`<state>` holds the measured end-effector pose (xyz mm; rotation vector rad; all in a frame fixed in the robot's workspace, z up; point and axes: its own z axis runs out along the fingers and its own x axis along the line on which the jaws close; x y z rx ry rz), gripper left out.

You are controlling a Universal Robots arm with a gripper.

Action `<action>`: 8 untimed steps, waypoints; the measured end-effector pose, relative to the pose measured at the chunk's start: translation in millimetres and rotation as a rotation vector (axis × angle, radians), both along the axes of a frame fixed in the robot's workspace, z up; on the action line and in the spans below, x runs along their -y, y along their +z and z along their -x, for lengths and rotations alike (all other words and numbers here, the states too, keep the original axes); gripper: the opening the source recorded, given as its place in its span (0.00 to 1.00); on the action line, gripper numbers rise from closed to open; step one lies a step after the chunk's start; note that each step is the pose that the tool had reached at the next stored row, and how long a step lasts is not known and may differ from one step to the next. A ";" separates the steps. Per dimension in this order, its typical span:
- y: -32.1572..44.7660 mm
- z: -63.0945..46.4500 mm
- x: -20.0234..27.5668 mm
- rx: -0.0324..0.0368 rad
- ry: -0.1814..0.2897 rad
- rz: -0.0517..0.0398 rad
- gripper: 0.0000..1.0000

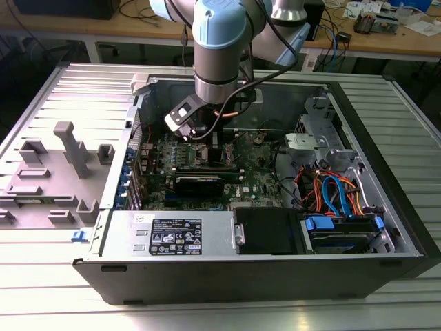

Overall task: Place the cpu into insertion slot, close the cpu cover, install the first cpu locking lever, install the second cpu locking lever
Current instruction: 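Place the cpu into insertion slot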

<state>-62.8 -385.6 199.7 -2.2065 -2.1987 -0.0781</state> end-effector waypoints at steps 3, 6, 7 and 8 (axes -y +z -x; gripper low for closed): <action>0.0 -1.0 -0.1 0.0001 -0.003 0.0000 0.62; 0.0 -1.4 -0.2 0.0000 -0.016 0.0000 0.62; 0.0 -1.5 -0.2 0.0000 -0.016 0.0000 0.62; 0.0 -1.5 -0.2 0.0000 -0.016 0.0000 0.62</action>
